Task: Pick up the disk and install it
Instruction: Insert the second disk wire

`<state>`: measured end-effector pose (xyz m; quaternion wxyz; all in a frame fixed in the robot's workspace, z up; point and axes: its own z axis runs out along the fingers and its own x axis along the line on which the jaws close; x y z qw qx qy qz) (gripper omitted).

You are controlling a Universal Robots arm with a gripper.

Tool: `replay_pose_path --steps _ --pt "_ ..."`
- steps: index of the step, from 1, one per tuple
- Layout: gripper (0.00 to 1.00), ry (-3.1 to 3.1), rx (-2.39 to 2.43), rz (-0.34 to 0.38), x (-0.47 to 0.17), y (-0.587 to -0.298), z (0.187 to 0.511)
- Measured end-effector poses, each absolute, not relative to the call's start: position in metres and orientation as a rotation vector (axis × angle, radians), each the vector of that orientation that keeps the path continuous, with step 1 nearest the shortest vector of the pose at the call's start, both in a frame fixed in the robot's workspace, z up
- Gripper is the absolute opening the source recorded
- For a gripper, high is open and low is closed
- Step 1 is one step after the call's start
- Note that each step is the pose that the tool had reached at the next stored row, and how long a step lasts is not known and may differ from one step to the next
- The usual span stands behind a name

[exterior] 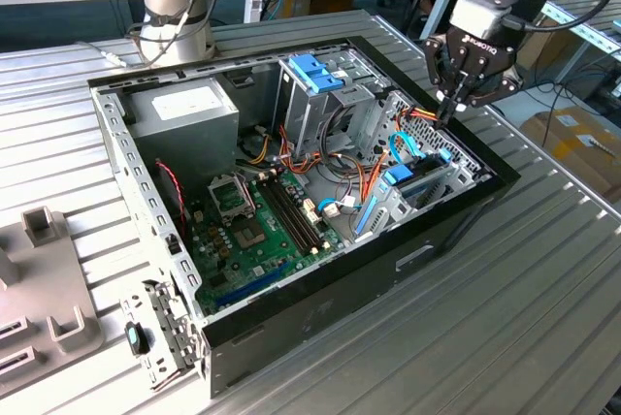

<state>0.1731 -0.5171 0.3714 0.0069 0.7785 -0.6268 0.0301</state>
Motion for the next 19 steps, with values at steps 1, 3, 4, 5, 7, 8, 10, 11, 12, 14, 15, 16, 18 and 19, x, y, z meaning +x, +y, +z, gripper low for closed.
replay_pose_path --steps 1,3,4,5,7,8,10,11,12,14,15,16,18,19 --pt "0.16 -1.988 2.412 0.094 0.1731 -0.5171 0.3714" --pt "0.16 -2.053 2.355 0.093 0.1731 -0.5171 0.3713" --pt "0.16 -2.057 2.351 0.093 0.1731 -0.5171 0.3713" --pt "0.16 -2.057 2.351 0.093 0.1731 -0.5171 0.3713" --pt "0.16 -2.058 2.351 0.093 0.1731 -0.5171 0.3713" --pt "0.16 -2.058 2.351 0.093 0.1731 -0.5171 0.3713" --pt "0.16 -2.058 2.351 0.093 0.1731 -0.5171 0.3713" --pt "0.16 -2.058 2.35 0.093 0.1731 -0.5171 0.3713" --pt "0.16 -2.058 2.35 0.093 0.1731 -0.5171 0.3713" --pt "0.16 -2.058 2.35 0.093 0.1731 -0.5171 0.3713" --pt "0.16 -2.058 2.35 0.093 0.1731 -0.5171 0.3713" --pt "0.16 -2.058 2.35 0.093 0.1729 -0.5171 0.3712" --pt "0.16 -2.058 2.35 0.093 0.1711 -0.5171 0.3713" --pt "0.16 -2.058 2.35 0.093 0.1698 -0.5171 0.3713"
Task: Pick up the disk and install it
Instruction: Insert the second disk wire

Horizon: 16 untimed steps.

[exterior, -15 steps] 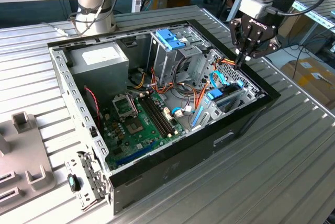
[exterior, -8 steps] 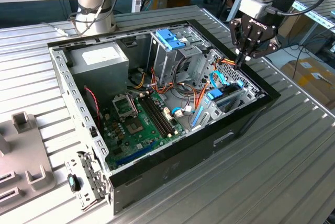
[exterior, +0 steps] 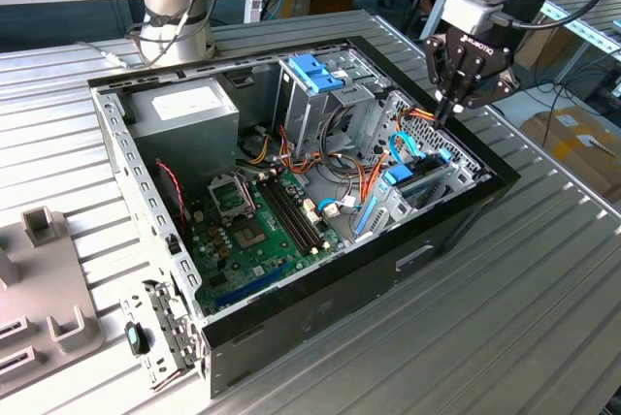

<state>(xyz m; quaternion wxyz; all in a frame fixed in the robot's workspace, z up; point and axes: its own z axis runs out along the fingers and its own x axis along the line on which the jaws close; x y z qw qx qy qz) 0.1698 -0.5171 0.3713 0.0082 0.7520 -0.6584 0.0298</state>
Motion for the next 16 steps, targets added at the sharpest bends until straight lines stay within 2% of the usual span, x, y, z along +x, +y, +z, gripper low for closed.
replay_pose_path --steps 16 --pt "0.16 -2.212 2.2 0.09 0.1653 -0.5195 0.3702"
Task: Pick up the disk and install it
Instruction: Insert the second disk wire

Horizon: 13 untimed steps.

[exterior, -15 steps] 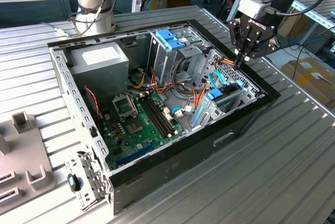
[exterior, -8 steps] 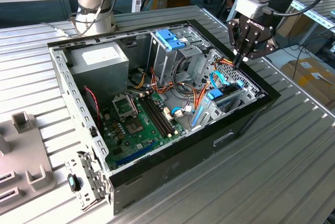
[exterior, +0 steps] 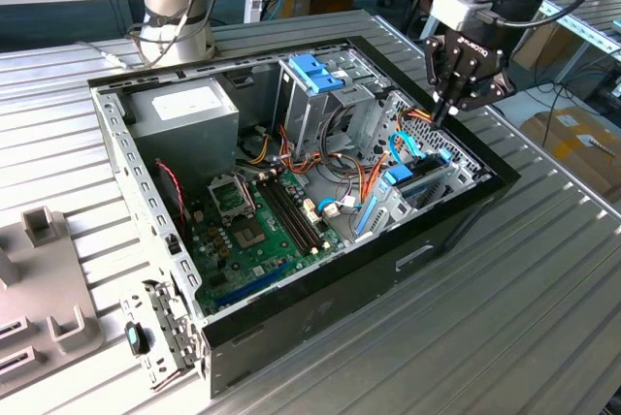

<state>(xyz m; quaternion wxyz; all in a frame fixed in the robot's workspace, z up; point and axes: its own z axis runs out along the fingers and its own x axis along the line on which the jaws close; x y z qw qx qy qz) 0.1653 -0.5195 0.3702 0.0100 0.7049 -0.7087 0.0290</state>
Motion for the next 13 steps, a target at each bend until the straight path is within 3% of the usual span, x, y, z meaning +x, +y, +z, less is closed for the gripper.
replay_pose_path --steps 13 --pt "0.16 -2.23 2.217 0.063 0.155 -0.54 0.37"
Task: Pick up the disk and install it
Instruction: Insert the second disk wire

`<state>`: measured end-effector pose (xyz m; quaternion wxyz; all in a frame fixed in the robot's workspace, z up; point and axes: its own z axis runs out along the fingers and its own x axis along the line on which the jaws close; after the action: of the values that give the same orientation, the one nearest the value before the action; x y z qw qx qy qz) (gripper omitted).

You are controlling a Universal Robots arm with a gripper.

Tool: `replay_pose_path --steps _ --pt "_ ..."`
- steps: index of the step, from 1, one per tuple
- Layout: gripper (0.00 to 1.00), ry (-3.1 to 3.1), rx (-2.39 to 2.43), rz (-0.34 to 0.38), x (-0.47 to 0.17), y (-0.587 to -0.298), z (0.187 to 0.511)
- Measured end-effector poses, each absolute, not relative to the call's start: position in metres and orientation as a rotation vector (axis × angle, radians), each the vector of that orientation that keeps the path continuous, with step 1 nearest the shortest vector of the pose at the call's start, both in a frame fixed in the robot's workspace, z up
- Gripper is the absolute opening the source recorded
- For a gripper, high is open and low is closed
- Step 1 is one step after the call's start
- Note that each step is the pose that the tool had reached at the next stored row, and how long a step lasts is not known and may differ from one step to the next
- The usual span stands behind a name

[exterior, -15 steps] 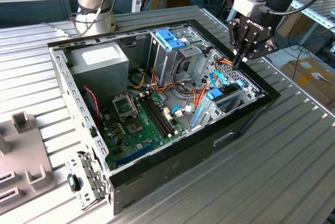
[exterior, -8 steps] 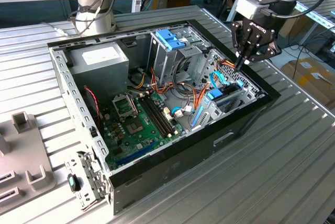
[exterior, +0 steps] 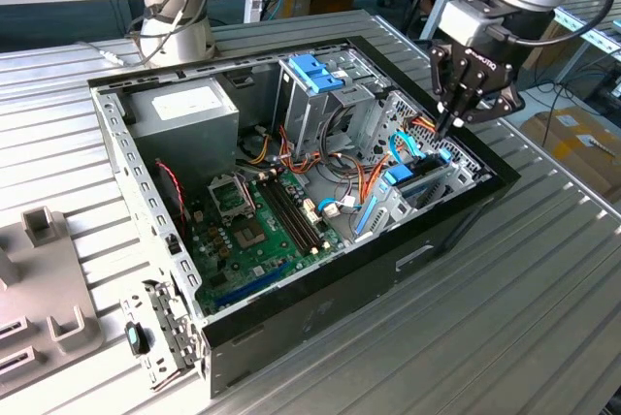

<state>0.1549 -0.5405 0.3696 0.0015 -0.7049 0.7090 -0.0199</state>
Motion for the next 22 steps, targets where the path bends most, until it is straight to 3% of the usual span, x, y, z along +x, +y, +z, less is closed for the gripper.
replay_pose_path --steps 22 --pt "0.16 2.225 -2.212 -0.063 0.144 -0.55 0.367"
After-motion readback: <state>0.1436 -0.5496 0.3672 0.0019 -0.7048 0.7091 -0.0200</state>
